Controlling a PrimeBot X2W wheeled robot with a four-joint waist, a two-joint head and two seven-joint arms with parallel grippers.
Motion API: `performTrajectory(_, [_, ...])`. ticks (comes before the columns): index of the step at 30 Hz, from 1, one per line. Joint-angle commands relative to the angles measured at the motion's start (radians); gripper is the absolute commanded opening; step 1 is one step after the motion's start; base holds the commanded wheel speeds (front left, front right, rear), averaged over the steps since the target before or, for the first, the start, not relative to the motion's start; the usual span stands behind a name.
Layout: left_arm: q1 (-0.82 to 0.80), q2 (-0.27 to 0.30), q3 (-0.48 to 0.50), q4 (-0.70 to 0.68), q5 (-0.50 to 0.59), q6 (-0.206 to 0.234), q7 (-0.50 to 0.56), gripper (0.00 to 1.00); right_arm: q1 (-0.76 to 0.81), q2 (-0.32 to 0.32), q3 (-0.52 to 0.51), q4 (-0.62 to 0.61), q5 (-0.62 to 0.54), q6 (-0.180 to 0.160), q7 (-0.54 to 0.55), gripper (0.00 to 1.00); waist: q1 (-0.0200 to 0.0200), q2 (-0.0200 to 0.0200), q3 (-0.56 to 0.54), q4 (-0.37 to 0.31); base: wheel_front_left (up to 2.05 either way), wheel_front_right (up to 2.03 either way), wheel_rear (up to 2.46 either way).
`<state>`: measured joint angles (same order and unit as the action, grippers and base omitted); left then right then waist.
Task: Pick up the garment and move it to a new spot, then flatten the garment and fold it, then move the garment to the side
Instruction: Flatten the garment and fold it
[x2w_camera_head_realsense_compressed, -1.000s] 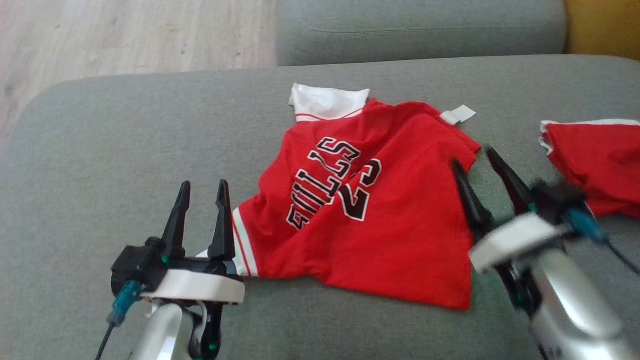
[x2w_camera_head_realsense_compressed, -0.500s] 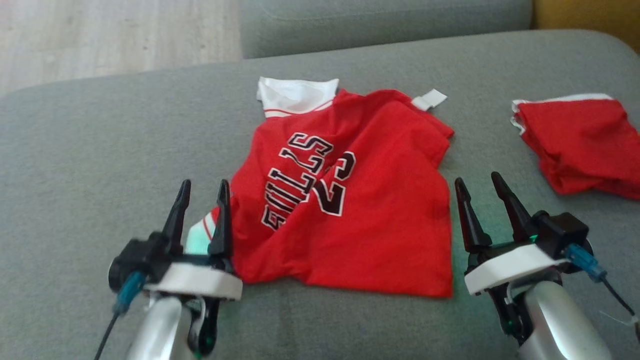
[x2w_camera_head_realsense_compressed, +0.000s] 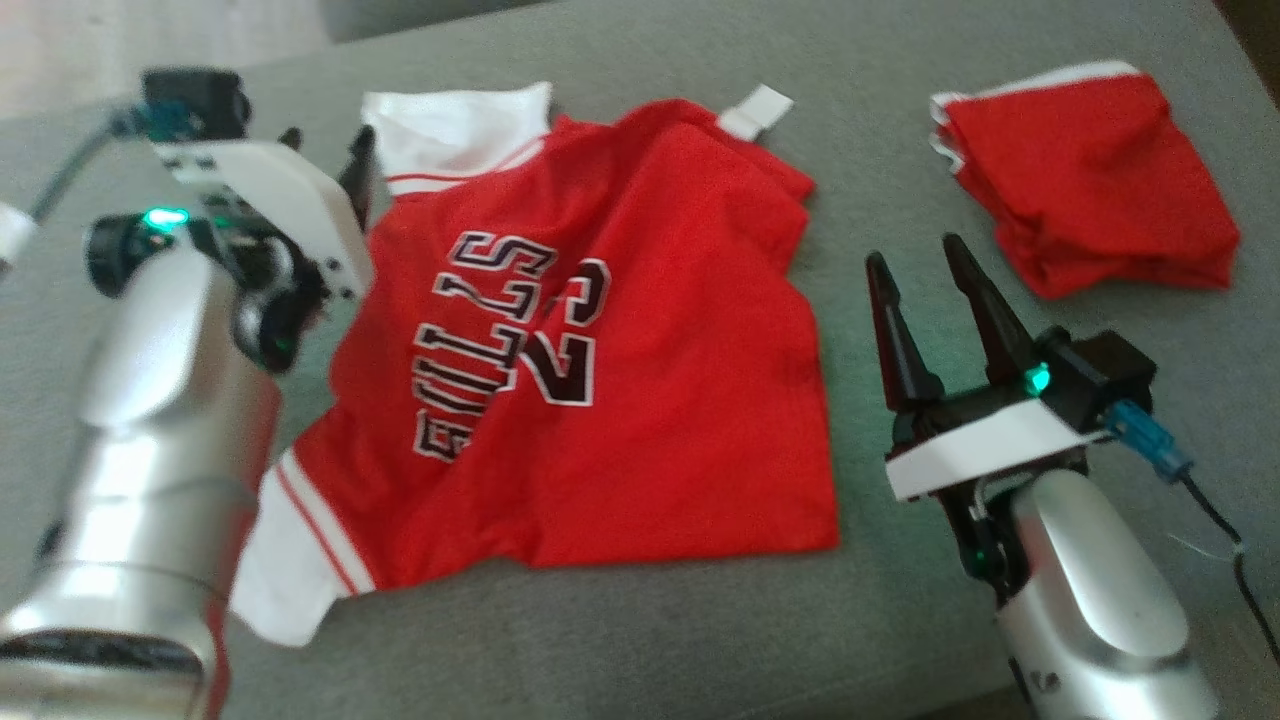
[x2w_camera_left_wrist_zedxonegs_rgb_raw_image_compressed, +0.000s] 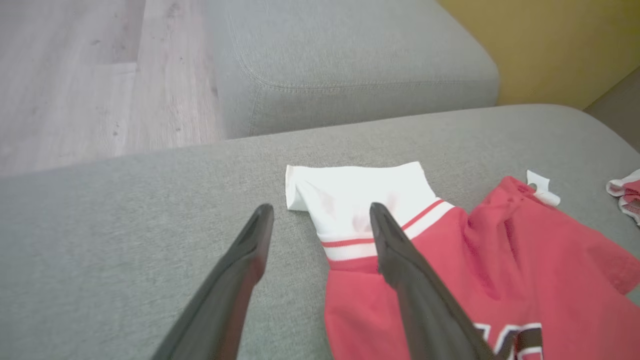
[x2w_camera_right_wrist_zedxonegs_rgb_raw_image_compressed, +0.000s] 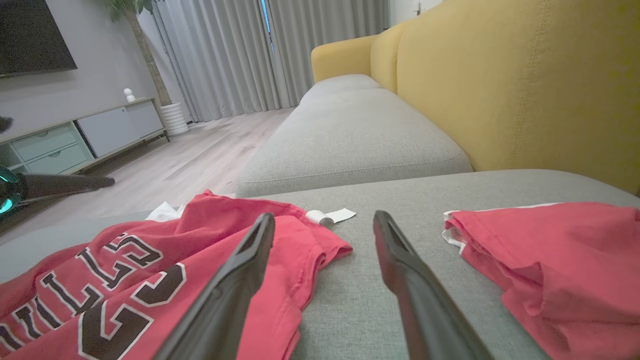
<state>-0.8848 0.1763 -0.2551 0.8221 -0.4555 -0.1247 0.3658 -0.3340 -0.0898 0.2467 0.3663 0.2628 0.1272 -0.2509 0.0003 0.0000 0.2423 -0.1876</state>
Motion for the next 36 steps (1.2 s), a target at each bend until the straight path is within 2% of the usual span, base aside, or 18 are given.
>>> performTrajectory(1, [-0.047,0.042,0.023,-0.013,-0.013,-0.005,0.029,1.0,-0.027,0.013,0.023,-0.035,0.001,0.003,-0.011,1.0,-0.0003,0.0,0.048,-0.051,0.0,0.0,0.0])
performTrajectory(5, [-0.119,0.076,-0.001,0.052,-0.062,-0.006,0.165,1.0,-0.051,0.024,0.031,-0.042,0.009,0.003,-0.011,1.0,-0.0003,0.0,0.081,-0.09,0.0,0.0,0.0])
performTrajectory(8, [-0.142,0.092,-0.01,0.075,-0.102,-0.006,0.219,1.0,-0.06,0.029,0.037,-0.043,0.014,0.003,-0.011,1.0,-0.0003,0.0,0.1,-0.11,0.0,0.0,0.0])
performTrajectory(16, [-0.178,0.111,-0.023,0.126,-0.125,-0.006,0.213,1.0,-0.07,0.036,0.037,-0.048,0.016,0.003,-0.011,1.0,-0.0003,0.0,0.132,-0.137,0.0,0.0,0.0])
performTrajectory(17, [-0.184,0.114,-0.024,0.129,-0.121,-0.005,0.193,0.43,-0.071,0.037,0.037,-0.049,0.016,0.003,-0.011,1.0,-0.0003,0.0,0.135,-0.138,0.0,0.0,0.0])
performTrajectory(18, [-0.192,0.118,-0.022,0.13,-0.117,-0.001,0.167,0.0,-0.072,0.037,0.036,-0.05,0.016,0.003,-0.011,1.0,-0.0003,0.0,0.138,-0.138,0.0,0.0,0.0])
performTrajectory(22, [-0.23,0.139,-0.018,0.139,-0.085,0.035,0.042,0.0,-0.072,0.038,0.035,-0.05,0.013,0.003,-0.011,1.0,-0.0003,0.0,0.141,-0.132,0.0,0.0,0.0])
performTrajectory(33, [-0.347,0.202,0.021,0.189,-0.017,0.188,-0.349,0.0,-0.079,0.039,0.049,-0.03,0.004,0.003,-0.011,1.0,-0.0003,0.0,0.115,-0.104,0.0,0.0,0.0])
performTrajectory(34, [-0.352,0.2,0.019,0.199,-0.014,0.188,-0.366,0.04,-0.079,0.039,0.049,-0.029,0.004,0.003,-0.011,1.0,-0.0003,0.0,0.114,-0.1,0.0,0.0,0.0])
performTrajectory(35, [-0.356,0.195,0.015,0.211,-0.013,0.184,-0.377,0.84,-0.079,0.039,0.047,-0.028,0.003,0.003,-0.011,1.0,-0.0003,0.0,0.113,-0.096,0.0,0.0,0.0])
performTrajectory(36, [-0.357,0.189,0.009,0.222,-0.011,0.176,-0.385,1.0,-0.079,0.039,0.046,-0.026,0.002,0.003,-0.011,1.0,-0.0003,0.0,0.112,-0.092,0.0,0.0,0.0])
